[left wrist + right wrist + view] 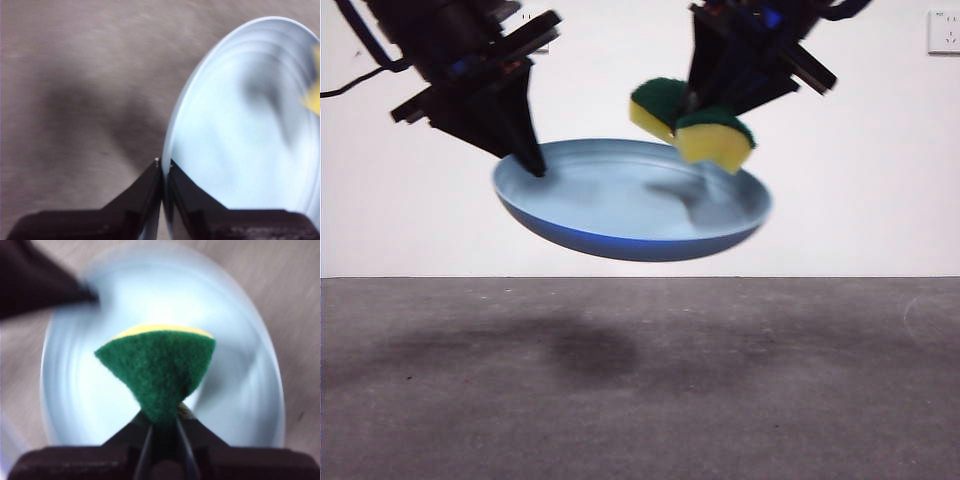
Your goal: Pick up the plate,pick up the cloth,clean the plate with the cloth
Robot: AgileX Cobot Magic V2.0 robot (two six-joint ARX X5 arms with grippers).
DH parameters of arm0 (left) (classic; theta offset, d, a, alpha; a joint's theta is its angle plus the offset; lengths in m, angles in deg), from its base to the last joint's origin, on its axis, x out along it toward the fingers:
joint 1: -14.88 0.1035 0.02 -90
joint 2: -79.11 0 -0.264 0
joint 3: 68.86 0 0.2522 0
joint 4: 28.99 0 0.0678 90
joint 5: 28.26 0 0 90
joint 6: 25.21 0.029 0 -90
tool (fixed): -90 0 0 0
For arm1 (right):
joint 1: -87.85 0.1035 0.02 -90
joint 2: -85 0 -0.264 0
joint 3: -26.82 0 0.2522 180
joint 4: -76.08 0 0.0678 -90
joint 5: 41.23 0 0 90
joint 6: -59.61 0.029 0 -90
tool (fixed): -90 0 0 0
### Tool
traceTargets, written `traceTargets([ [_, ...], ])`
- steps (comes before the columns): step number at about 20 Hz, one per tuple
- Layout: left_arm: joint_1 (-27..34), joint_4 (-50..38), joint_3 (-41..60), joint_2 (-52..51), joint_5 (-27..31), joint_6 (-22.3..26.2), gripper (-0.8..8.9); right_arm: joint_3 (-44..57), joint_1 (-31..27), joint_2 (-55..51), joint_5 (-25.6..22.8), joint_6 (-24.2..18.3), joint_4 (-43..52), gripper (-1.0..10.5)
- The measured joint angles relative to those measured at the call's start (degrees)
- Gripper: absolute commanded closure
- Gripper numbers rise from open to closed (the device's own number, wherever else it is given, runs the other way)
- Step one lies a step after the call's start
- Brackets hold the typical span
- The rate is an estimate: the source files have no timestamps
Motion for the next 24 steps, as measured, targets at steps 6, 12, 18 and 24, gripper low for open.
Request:
traceTargets([
  [6,-5.1,-0.3,0.0,0.0,-0.2,-2.2,8.21,0.0,0.6,2.3,-4.7,0.0,3.2,9.6],
  [12,-5.0,-0.5,0.3,0.0,1.2,-3.1,8.21,-0.1,3.7,8.6,2.8,0.9,5.0,9.6],
  [18,-3.7,-3.0,0.3,0.0,0.9,-3.1,8.22,-0.1,8.3,9.0,4.3,0.5,-3.3,9.6],
  [24,0.5,0.0,0.3,0.0,-2.7,-2.7,8.22,-0.3,7.7,9.0,-14.2,-1.4,-13.4,9.6],
])
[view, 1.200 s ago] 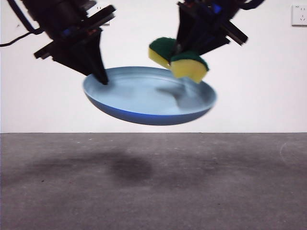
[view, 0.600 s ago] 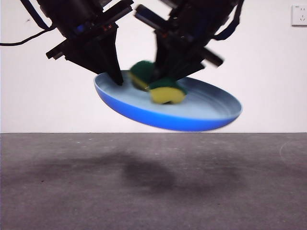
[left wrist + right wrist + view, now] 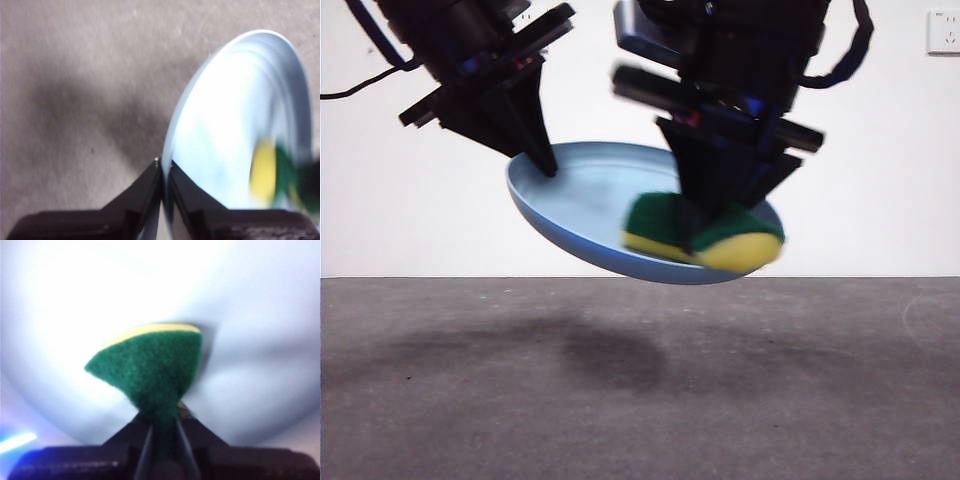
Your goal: Pick up the plate,pick up the cloth,clean the plate with the cloth
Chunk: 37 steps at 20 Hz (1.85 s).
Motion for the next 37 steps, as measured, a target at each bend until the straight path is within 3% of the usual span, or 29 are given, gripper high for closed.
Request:
traceTargets([
  [2,0.8,1.5,0.0,0.0,-2.9,0.2,8.22,0.0,-1.8,0.0,-5.9,-0.2,1.8,9.6],
  [7,0.8,4.5,0.0,0.0,-8.4,0.8,8.22,0.0,-3.6,0.0,-6.3,-0.4,12.1,9.6],
  [10,0.6,4.5,0.0,0.0,-8.5,0.8,8.22,0.0,-3.6,0.0,0.0,-0.3,17.7,9.6],
  [12,0.5,4.3,0.0,0.0,-8.9,1.1,8.22,0.0,-3.7,0.0,10.4,1.0,21.7,9.6],
  [14,0.3,2.7,0.0,0.0,-9.7,1.3,8.22,0.0,-3.0,0.0,17.4,2.3,23.5,9.6],
  [20,1.1,-2.0,0.2,0.2,-10.7,1.3,8.22,-0.4,0.0,-0.2,18.0,3.3,20.4,9.6],
  [25,2.9,-5.1,0.2,0.3,-12.2,0.6,8.22,-0.5,2.6,-0.3,18.3,1.9,9.5,9.6],
  [27,3.1,-4.8,0.2,0.3,-12.5,0.6,8.22,-0.5,2.6,-0.3,14.0,1.1,5.0,9.6],
  [31,3.9,-0.1,0.2,0.3,-11.6,0.7,8.22,-0.5,1.8,-0.3,-2.2,0.5,-0.1,9.6],
  [34,4.1,3.7,0.2,0.3,-11.2,1.5,8.22,-0.4,0.0,-0.2,-7.0,0.5,0.0,9.6],
  [37,4.1,8.0,0.2,0.3,-11.2,2.4,8.22,-0.3,-2.0,-0.2,-7.8,0.5,2.4,9.6],
])
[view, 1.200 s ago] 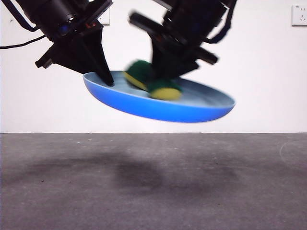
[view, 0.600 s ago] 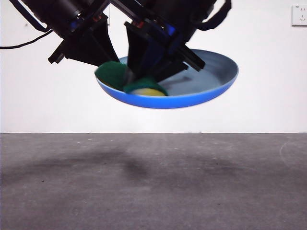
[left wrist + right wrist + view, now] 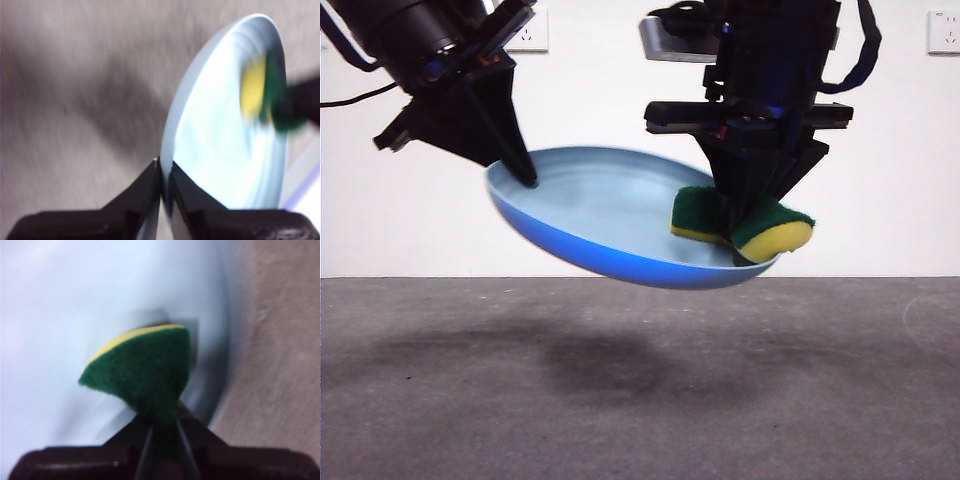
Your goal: Pick up the plate,pick up the cloth,clean the plate with the cloth
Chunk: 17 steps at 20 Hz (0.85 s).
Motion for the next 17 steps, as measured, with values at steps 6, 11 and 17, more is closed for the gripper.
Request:
traceTargets([
  [6,-0.5,1.9,0.0,0.0,0.3,0.6,8.22,0.1,-1.0,0.0,2.5,0.0,8.5,9.6],
  [11,-2.1,0.7,0.0,0.0,0.2,1.6,8.22,0.1,-1.4,0.0,20.8,0.1,15.8,9.6],
  [17,-2.6,-7.2,0.0,0.0,-0.7,1.8,8.22,0.1,0.2,0.0,32.3,0.2,14.0,9.6],
])
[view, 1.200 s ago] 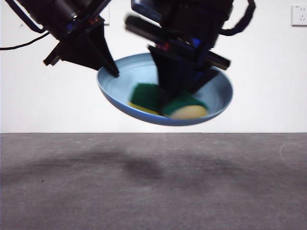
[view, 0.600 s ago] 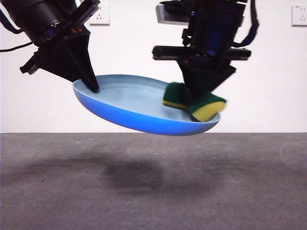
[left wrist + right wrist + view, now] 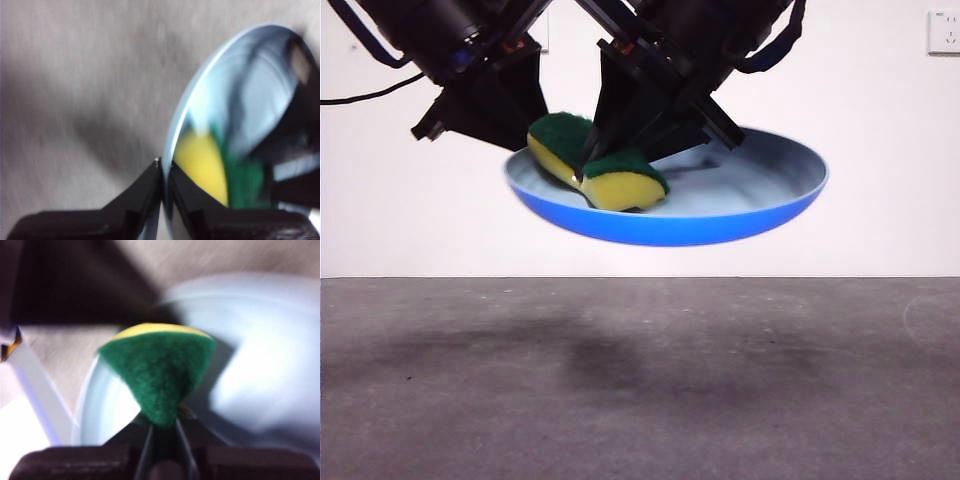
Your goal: Pick up the plate,pick up the cloth,clean the plate with the cloth
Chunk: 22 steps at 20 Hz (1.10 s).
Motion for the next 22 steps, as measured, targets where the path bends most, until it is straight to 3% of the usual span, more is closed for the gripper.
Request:
traceTargets([
  [2,0.7,-1.6,0.0,0.0,1.0,-0.6,8.22,0.0,0.0,0.0,0.1,0.0,-1.3,9.6],
  [6,1.8,-1.7,0.0,-0.1,12.0,-1.3,8.22,0.1,0.0,-0.5,0.0,0.0,-2.5,9.6],
  [9,2.6,-1.8,0.0,0.0,16.7,-1.2,8.22,0.2,0.0,-4.9,-0.2,0.3,-2.5,9.6],
  [22,3.5,-5.6,0.0,13.9,24.0,0.5,8.22,0.2,0.0,-21.0,-11.5,1.1,-8.1,9.6],
])
